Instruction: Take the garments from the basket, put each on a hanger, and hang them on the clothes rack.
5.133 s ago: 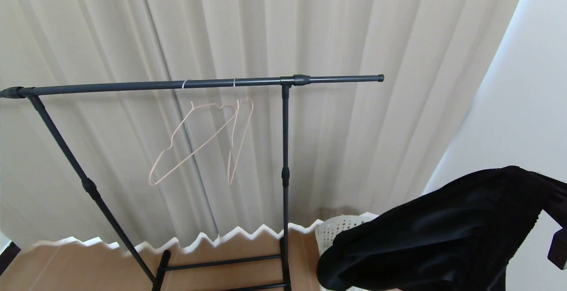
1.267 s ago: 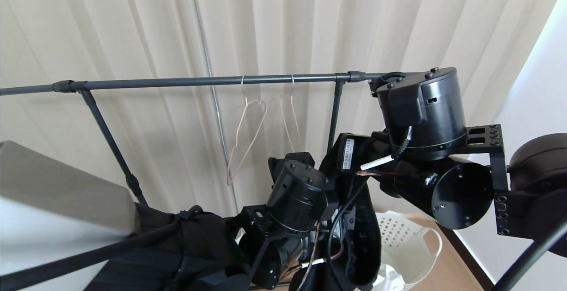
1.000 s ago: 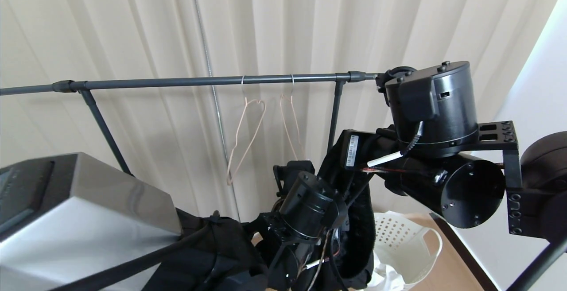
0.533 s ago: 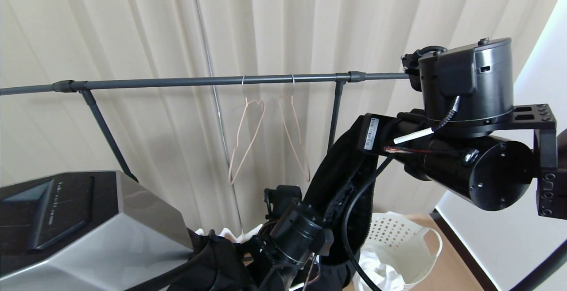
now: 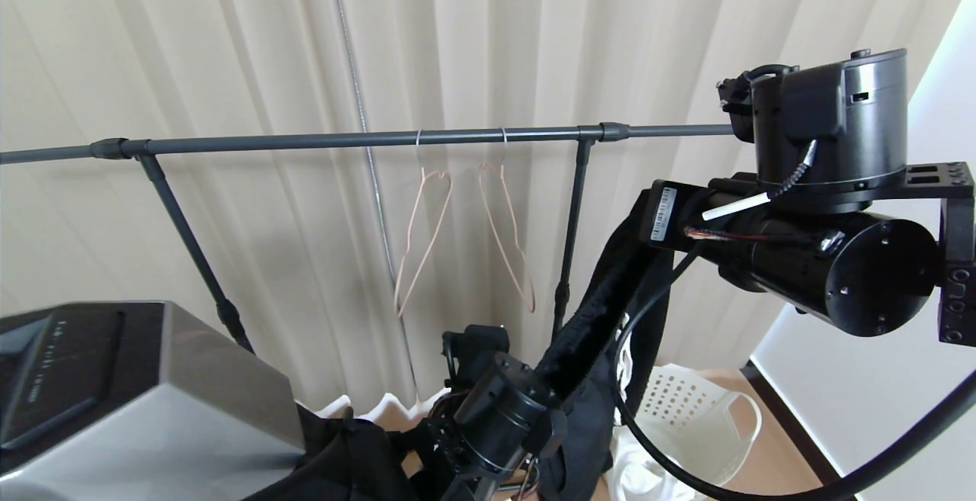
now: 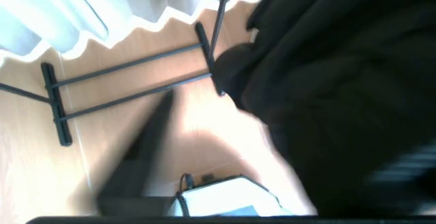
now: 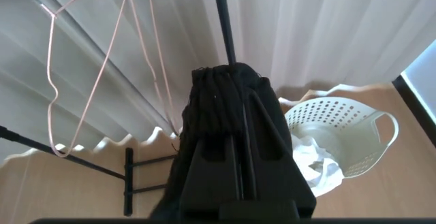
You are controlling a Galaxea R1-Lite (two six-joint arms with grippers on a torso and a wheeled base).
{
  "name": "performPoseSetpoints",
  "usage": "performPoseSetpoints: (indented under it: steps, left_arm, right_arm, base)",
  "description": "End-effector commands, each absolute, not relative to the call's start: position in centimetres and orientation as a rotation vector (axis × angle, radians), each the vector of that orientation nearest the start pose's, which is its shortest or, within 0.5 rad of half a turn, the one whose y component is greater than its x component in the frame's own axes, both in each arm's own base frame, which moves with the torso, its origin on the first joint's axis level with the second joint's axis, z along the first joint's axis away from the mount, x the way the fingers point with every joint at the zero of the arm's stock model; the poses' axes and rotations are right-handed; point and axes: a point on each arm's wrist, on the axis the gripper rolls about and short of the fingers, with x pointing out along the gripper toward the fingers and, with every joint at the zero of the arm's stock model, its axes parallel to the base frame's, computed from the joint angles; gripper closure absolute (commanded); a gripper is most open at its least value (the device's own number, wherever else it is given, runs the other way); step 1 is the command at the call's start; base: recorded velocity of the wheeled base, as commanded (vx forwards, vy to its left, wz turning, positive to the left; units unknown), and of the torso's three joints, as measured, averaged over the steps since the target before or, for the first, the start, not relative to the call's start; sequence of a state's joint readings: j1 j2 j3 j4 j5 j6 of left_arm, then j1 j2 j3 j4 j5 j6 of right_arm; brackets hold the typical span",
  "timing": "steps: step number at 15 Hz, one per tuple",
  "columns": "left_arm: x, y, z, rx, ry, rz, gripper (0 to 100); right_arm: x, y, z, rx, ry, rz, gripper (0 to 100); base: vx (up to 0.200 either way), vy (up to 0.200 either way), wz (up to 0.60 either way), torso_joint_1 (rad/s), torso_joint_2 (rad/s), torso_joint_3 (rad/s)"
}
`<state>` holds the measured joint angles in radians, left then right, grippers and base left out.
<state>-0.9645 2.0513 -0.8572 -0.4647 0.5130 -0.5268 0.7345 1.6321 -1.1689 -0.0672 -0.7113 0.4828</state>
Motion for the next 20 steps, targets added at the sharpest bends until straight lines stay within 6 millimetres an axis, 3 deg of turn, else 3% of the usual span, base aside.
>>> performPoseSetpoints:
  steps: [1,4,6,9,10,13,17,20]
  left_arm:
    - [20.6,-26.4,9.9,-0.078,0.566,-0.272,100]
    - [21.4,-24.6,12.5,-0.113,0.503,-0.250,100]
    - [21.2,-23.7,14.6,-0.128,0.456,-0.257,100]
    - [21.0,-21.3,17.0,-0.091,0.420,-0.233,100]
    - [21.0,-21.3,17.0,-0.091,0.422,-0.233,100]
    - [20.2,-18.1,19.7,-0.040,0.417,-0.191,100]
    - [20.7,-16.3,19.8,0.004,0.466,-0.121,100]
    - [20.4,-15.0,19.3,0.007,0.480,-0.083,100]
  right_arm:
    - [22.8,18.0,25.4,0.201,0.290,-0.059,100]
    - [22.2,17.4,24.7,0.105,0.311,-0.051,100]
    - [21.9,17.6,23.2,0.040,0.354,-0.039,100]
    - [19.9,19.7,21.9,-0.033,0.392,0.059,100]
    - [19.8,19.8,21.9,-0.035,0.393,0.062,100]
    - [19.2,20.1,22.8,-0.037,0.381,0.086,100]
    - [19.7,20.3,23.3,-0.065,0.370,0.096,100]
    - [21.5,18.8,23.1,-0.055,0.376,0.017,100]
  base:
    - [0.000,0.000,0.00,0.000,0.00,0.000]
    - [0.000,0.000,0.00,0.000,0.00,0.000]
    - [0.000,0.000,0.00,0.000,0.00,0.000]
    - [0.000,0.000,0.00,0.000,0.00,0.000]
    - [0.000,0.000,0.00,0.000,0.00,0.000]
    - [0.000,0.000,0.00,0.000,0.00,0.000]
    - [0.000,0.000,0.00,0.000,0.00,0.000]
    - [0.000,0.000,0.00,0.000,0.00,0.000]
